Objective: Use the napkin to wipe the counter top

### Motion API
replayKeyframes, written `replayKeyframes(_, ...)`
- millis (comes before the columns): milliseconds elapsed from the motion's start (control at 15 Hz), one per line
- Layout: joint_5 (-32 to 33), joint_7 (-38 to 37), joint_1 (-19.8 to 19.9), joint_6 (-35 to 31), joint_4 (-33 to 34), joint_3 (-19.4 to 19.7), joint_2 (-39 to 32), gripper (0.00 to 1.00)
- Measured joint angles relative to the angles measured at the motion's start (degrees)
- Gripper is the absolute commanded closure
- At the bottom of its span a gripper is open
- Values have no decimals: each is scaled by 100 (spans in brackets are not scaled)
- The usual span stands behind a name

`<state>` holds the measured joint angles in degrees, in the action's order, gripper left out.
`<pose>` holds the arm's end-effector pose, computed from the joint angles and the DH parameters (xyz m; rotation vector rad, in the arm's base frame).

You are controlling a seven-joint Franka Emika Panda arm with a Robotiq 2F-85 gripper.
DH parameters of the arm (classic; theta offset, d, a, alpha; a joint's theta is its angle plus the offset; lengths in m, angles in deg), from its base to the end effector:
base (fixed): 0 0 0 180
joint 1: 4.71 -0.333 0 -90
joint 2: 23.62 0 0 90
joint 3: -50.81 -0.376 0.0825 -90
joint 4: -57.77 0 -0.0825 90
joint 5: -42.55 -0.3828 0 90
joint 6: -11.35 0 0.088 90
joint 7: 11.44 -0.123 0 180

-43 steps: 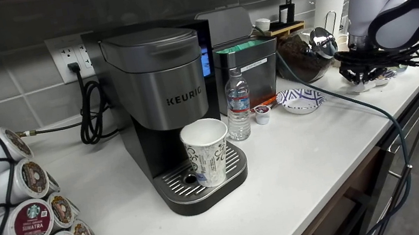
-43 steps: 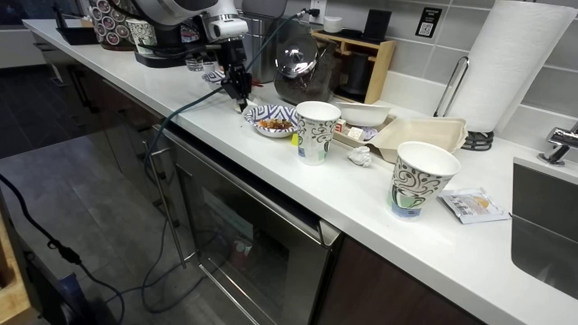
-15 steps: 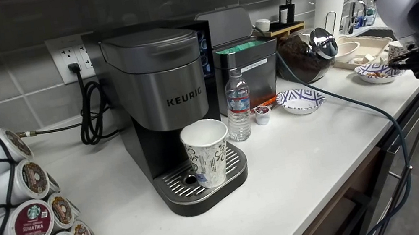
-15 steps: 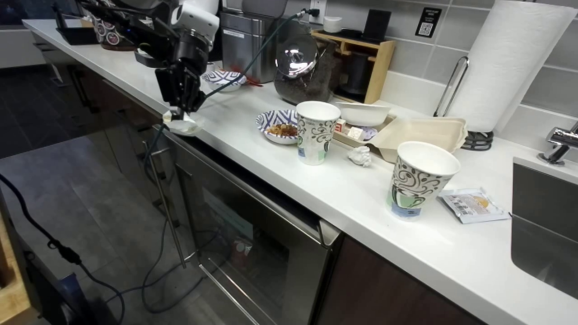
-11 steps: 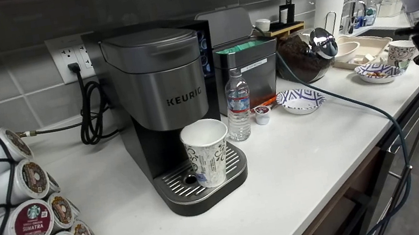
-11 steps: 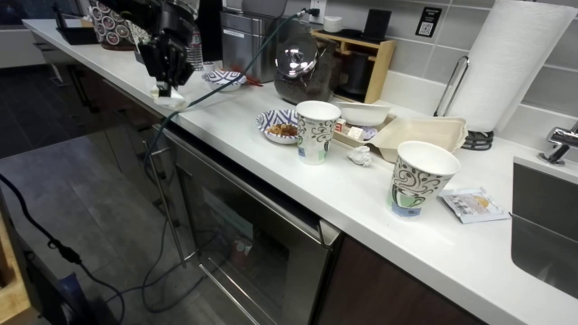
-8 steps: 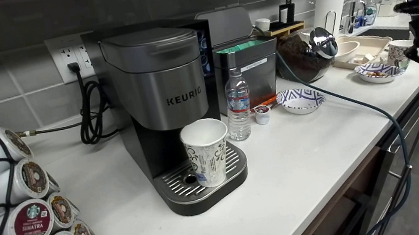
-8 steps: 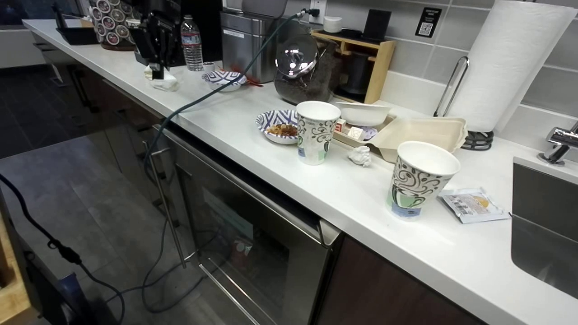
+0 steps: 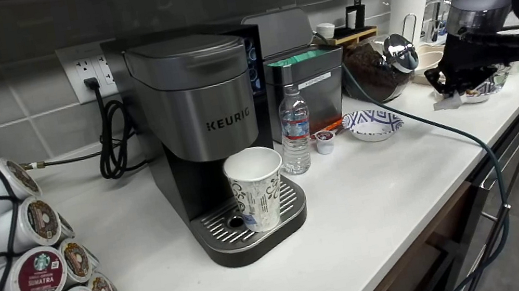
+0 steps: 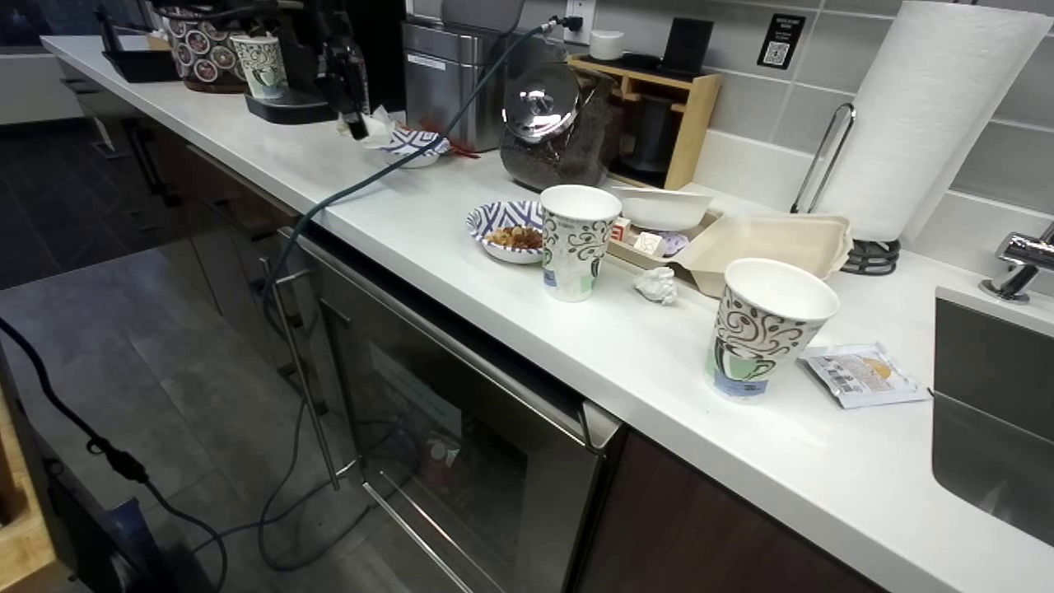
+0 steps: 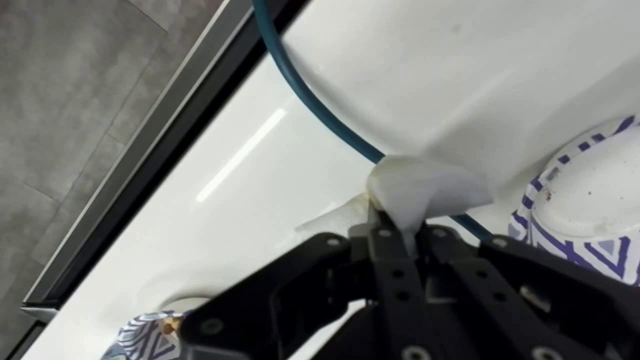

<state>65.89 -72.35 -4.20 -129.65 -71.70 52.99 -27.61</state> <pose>0.5462 -0.0290 0.3891 2.7020 -1.1554 0.3674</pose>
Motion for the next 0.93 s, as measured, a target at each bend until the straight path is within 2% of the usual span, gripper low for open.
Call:
replayKeyframes(67, 161, -80, 10, -198, 81, 46, -150, 98)
replayKeyframes(133, 272, -140, 17, -321, 188, 109, -300, 69)
replayKeyframes(267, 391, -238, 17, -368, 444, 268, -593, 61)
replayKeyframes(533, 383, -323, 5, -276, 877, 494, -1003, 31)
replayKeyframes(667, 148, -147, 9, -102, 960, 509, -1035, 17)
replayKeyframes(733, -92, 75, 24, -60, 959, 505, -1018, 33)
replayKeyframes(867, -615, 606, 100, -56, 943, 493, -958, 19)
replayKeyframes(933, -700, 721, 135, -55, 938, 492, -930, 16)
